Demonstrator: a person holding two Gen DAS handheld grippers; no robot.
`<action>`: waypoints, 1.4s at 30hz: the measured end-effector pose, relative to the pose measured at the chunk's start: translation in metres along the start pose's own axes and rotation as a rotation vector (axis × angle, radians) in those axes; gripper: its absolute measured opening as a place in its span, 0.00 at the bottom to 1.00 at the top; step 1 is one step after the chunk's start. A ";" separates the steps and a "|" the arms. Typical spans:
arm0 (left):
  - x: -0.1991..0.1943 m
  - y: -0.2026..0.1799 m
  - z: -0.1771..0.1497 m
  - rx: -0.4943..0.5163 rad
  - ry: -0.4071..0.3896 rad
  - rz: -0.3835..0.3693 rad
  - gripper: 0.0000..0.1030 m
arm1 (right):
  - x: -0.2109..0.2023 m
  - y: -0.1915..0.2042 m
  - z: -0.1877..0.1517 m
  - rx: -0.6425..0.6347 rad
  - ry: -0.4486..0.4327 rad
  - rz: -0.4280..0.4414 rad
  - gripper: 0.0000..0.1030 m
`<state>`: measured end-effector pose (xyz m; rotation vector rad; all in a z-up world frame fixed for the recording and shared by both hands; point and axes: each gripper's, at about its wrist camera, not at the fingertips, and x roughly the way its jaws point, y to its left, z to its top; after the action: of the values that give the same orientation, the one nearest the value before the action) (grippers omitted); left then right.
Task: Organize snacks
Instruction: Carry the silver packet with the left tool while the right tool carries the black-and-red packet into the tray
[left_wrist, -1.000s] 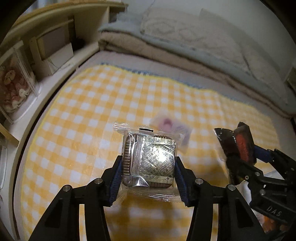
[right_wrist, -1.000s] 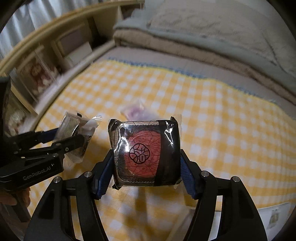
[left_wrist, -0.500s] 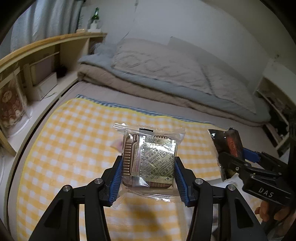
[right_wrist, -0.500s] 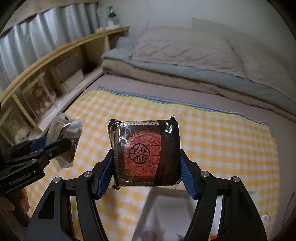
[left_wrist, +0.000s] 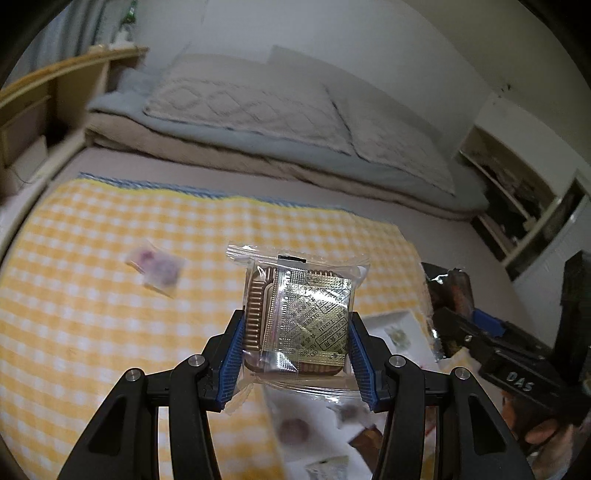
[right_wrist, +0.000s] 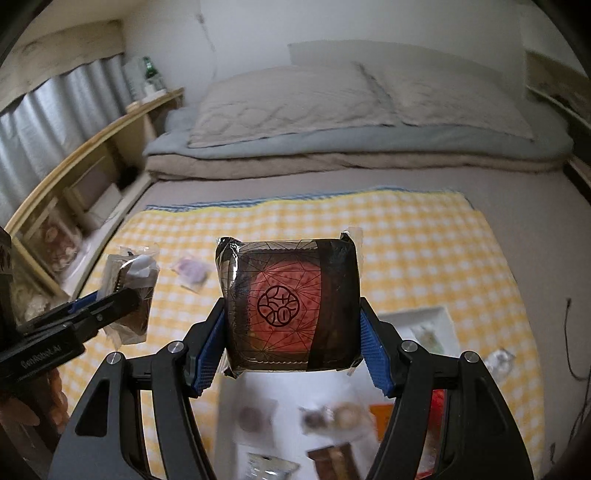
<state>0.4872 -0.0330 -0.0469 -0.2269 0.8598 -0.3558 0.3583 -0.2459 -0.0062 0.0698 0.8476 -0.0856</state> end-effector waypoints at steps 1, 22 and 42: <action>0.006 -0.003 -0.003 0.005 0.017 -0.007 0.50 | 0.001 -0.010 -0.006 0.011 0.003 -0.012 0.65; 0.142 -0.002 -0.009 -0.124 0.392 -0.002 0.50 | 0.093 -0.090 -0.049 0.106 0.329 -0.058 0.65; 0.148 0.005 0.000 -0.029 0.338 0.089 0.71 | 0.138 -0.106 -0.047 0.089 0.376 -0.180 0.91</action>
<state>0.5766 -0.0866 -0.1519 -0.1566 1.2044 -0.3025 0.4031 -0.3532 -0.1441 0.0953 1.2251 -0.2859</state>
